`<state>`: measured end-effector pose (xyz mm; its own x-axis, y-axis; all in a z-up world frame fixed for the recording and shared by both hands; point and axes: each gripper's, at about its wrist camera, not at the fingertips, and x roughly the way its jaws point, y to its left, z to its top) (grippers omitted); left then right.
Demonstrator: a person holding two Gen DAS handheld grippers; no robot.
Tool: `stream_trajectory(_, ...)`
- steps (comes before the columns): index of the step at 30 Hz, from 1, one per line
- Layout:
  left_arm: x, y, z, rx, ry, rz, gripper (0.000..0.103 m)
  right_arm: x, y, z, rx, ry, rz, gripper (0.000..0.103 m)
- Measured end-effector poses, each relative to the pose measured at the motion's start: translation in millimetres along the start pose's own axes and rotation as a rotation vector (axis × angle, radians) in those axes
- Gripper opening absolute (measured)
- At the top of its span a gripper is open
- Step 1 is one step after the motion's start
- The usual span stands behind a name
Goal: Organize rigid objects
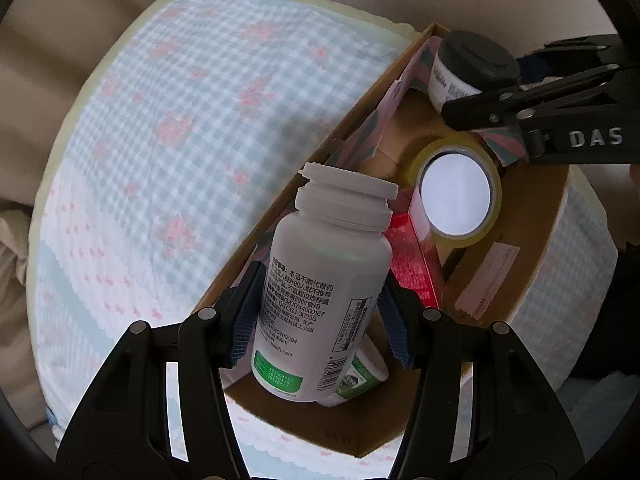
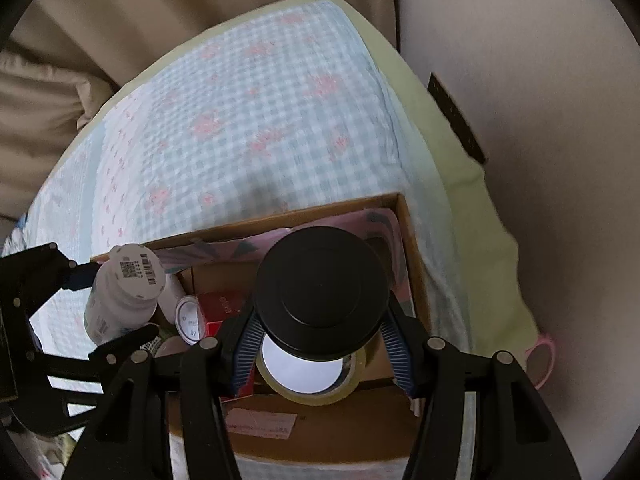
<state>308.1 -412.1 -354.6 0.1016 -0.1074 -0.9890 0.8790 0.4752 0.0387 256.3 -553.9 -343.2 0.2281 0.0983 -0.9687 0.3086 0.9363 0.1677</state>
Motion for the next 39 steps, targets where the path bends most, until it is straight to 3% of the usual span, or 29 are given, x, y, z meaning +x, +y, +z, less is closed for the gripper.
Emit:
stream_trajectory(3, 2, -3, 6, 0.010, -0.014, 0.031, 0.053, 8, -4, 3, 0.020, 0.014, 0.002, 0.053)
stream_trajectory(4, 1, -5, 8, 0.015, -0.020, 0.043, 0.063, 10, -5, 4, 0.027, 0.022, 0.008, 0.053)
stream_trajectory(5, 0, -7, 10, 0.021, -0.022, 0.056, 0.097, 13, -7, 5, 0.043, 0.042, 0.015, 0.064)
stream_trajectory(6, -2, -8, 11, 0.027, -0.023, 0.060, 0.101, 13, -8, 6, 0.054, 0.049, 0.031, 0.079)
stream_trajectory(7, -6, -9, 10, 0.032, -0.041, 0.044, 0.103, 11, -8, 6, 0.059, 0.038, 0.052, 0.088)
stream_trajectory(8, -8, -9, 9, 0.031, -0.049, 0.033, 0.103, 9, -8, 6, 0.057, 0.036, 0.104, 0.103)
stream_trajectory(19, -13, -14, -11, 0.017, -0.031, 0.027, 0.103, -2, -1, -13, 0.059, 0.020, 0.074, 0.103)
stream_trajectory(27, -38, -21, -27, 0.000, -0.062, 0.023, 0.103, -26, 3, -25, 0.061, -0.011, 0.059, 0.103)
stream_trajectory(35, -100, -25, -61, -0.055, -0.135, 0.049, 0.103, -84, 29, -49, 0.029, -0.043, 0.027, 0.103)
stream_trajectory(39, -148, -15, -102, -0.178, -0.198, 0.052, 0.103, -129, 56, -67, 0.000, -0.096, 0.015, 0.103)
